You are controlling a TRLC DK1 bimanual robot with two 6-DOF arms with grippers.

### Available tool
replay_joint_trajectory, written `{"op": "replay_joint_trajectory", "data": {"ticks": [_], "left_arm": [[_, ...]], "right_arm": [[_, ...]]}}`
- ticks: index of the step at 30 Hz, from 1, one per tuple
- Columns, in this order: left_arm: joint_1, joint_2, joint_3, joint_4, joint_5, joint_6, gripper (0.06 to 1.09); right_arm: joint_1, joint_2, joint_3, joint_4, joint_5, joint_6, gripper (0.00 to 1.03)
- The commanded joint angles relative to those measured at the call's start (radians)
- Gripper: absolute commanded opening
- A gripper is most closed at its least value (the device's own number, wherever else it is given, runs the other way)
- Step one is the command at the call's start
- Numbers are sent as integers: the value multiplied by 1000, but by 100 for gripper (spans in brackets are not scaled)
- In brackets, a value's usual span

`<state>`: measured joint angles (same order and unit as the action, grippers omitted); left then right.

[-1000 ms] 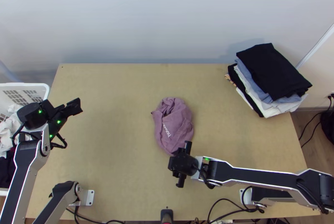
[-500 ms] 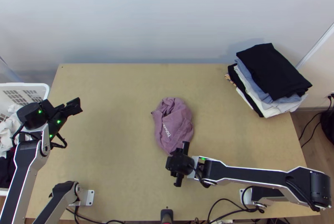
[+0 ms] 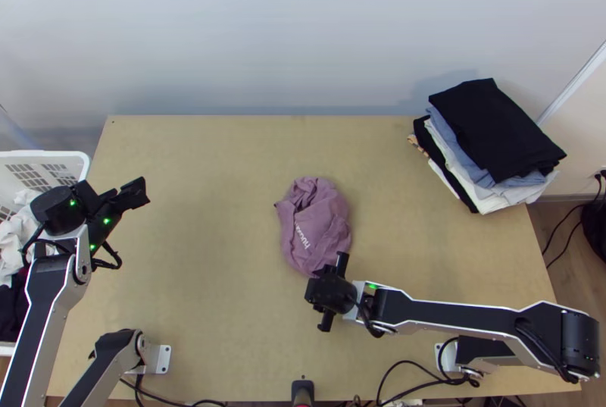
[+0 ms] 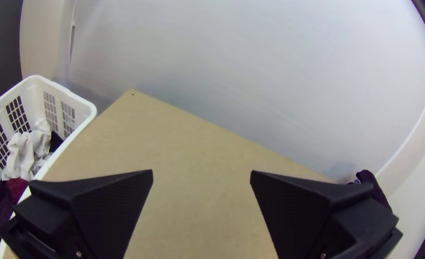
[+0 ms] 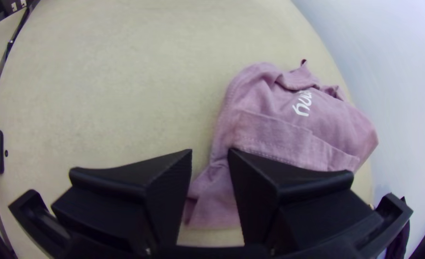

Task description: Fold the t-shirt

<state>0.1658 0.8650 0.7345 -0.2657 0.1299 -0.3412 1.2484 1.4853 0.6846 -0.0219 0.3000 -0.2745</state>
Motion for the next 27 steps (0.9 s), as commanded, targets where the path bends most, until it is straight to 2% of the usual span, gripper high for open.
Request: {"op": "replay_joint_trajectory", "data": {"ticks": [1,8,14,27], "left_arm": [[5,0,-23,11,-4,-18,104],[6,-9,-26,3,-6,-18,104],[6,-15,-24,2,-4,-18,104],[-6,-21,-23,-10,-6,-25,104]], "right_arm": [[-14,18,-33,40,16,-31,25],[-21,24,-36,45,22,-31,25],[-21,13,-43,45,34,-31,3],[-78,-135,0,13,33,-2,3]]}}
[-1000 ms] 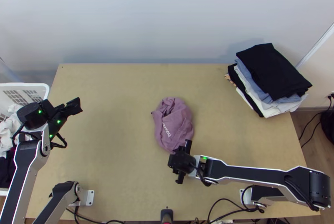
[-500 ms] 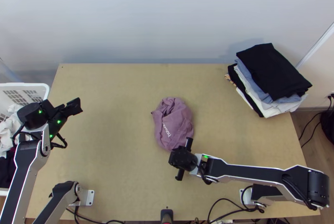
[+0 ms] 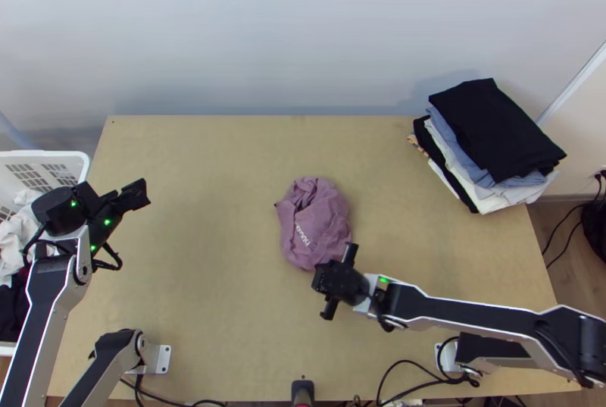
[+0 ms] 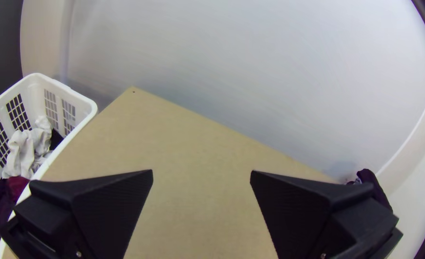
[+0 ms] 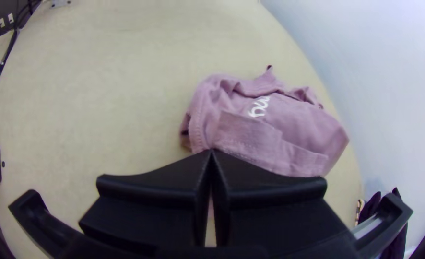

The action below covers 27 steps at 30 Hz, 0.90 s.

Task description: Fold the t-shirt

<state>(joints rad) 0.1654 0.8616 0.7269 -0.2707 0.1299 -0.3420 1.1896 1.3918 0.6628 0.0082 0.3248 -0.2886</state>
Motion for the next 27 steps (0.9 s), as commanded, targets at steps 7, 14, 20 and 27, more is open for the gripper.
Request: {"op": "replay_joint_trajectory", "data": {"ticks": [7,14,20,27], "left_arm": [[-12,-15,-4,-4,-10,-26,104],[-26,-12,23,-9,-12,-25,104],[-55,-10,42,-15,-23,-25,104],[-90,-7,72,-32,-50,-22,104]], "right_arm": [[-71,-106,109,-7,10,3,3],[-174,-91,302,1,10,-40,3],[-269,-56,480,24,10,-63,3],[-349,-16,644,96,11,-72,3]]}}
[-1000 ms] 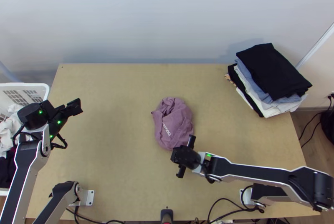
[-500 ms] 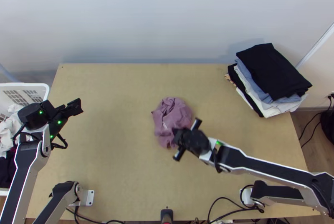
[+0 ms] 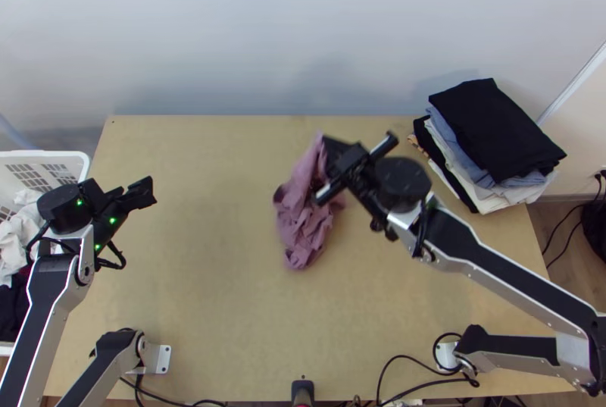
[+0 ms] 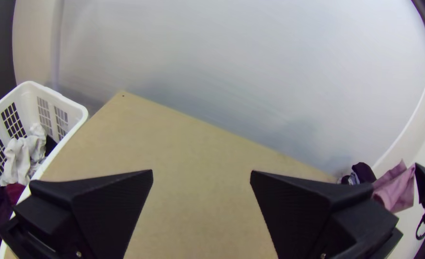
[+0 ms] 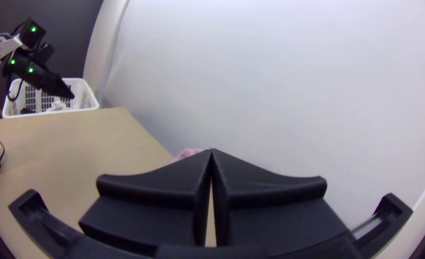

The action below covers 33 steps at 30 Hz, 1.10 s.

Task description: Fold the t-shirt

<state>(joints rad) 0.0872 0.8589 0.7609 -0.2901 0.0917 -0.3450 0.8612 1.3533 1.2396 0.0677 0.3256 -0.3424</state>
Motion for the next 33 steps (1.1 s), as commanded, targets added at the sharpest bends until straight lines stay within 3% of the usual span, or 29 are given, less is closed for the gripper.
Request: {"op": "replay_joint_trajectory", "data": {"ticks": [1,7,13,19,33], "left_arm": [[-20,-6,43,-20,-17,-14,104],[-56,-18,69,-52,-14,-2,104],[-239,-14,84,-155,-6,51,104],[-322,120,149,-158,23,54,104],[-524,473,252,26,22,55,104]], "right_arm": [[-31,27,86,43,9,-18,3],[-79,52,182,106,12,-18,3],[-106,47,205,142,16,-17,3],[-122,-19,184,129,27,-10,3],[-192,-286,-51,-5,56,-6,3]]}}
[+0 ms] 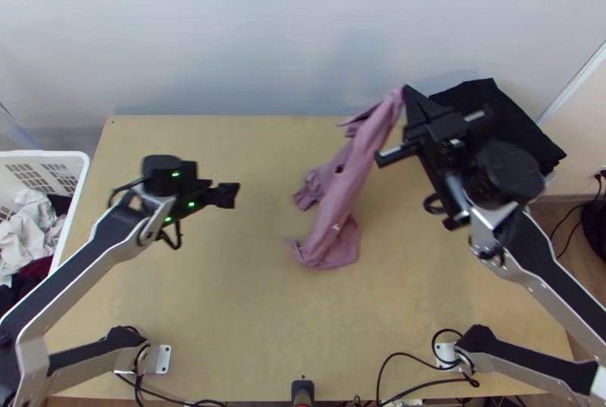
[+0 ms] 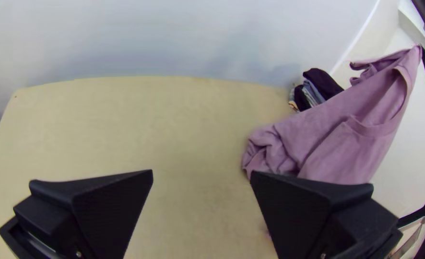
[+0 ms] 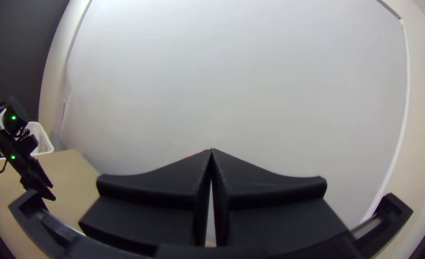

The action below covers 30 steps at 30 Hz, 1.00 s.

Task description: Fold the t-shirt

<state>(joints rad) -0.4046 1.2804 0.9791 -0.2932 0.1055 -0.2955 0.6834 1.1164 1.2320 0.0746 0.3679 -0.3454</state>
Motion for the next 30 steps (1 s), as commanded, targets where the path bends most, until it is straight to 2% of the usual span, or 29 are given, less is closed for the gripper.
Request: {"op": "replay_joint_trajectory", "data": {"ticks": [1,12,19,30], "left_arm": [[-45,77,41,35,8,13,104],[-183,389,202,117,16,42,104],[-209,579,368,175,99,35,104],[-249,775,543,144,138,62,103]], "right_arm": [[-16,-64,-66,-15,17,-3,3],[-10,-116,-195,-30,26,16,3],[-8,-98,-212,-19,26,17,3],[-8,-89,-216,-16,26,17,3]]}}
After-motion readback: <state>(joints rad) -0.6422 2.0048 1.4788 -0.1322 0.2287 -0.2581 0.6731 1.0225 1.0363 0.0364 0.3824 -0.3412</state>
